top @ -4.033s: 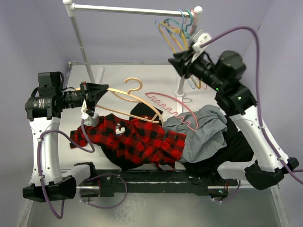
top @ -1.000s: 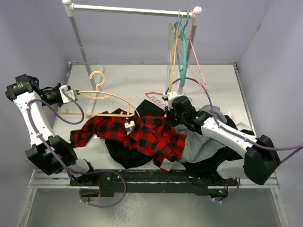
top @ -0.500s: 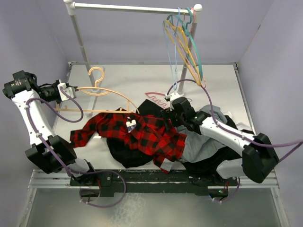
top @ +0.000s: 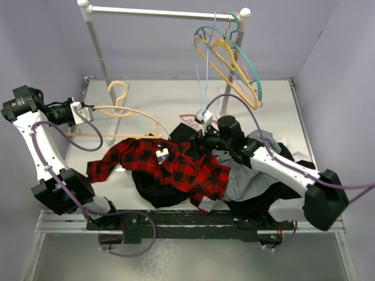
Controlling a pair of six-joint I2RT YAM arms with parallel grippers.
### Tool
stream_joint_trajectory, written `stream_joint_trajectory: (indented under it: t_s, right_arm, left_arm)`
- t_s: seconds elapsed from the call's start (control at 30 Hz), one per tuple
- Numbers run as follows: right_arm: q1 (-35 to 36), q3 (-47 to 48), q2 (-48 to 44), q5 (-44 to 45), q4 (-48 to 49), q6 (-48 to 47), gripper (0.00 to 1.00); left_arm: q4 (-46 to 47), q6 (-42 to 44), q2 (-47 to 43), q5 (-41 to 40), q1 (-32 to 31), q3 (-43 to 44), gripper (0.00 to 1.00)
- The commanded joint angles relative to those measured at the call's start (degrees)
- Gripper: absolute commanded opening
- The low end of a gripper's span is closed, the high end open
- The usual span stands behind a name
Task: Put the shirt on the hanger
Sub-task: Hang the shirt on the hanger.
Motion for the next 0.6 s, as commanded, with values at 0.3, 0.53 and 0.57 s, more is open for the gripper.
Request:
stream_joint_trajectory:
  t_s: [0.3,0.53,0.57]
  right_arm:
    - [-0.1,6.4,15.3,-11.3,12.6,-2.0,0.68]
    - [-0.1,7.7,19.2,-13.5,15.5,-0.3,0.55]
    - [-0.1,9.5,19.9,-13.8,15.5,-0.3,0.53]
  left_arm:
    - [-0.9,23.9,-2.1,1.0,0.8,-0.1,0.00]
    - [-0.9,24.3,-2.5,-0.5,0.8,-1.6,0.00]
    - [-0.9,24.3,-2.5,-0.7,0.8,-1.8,0.00]
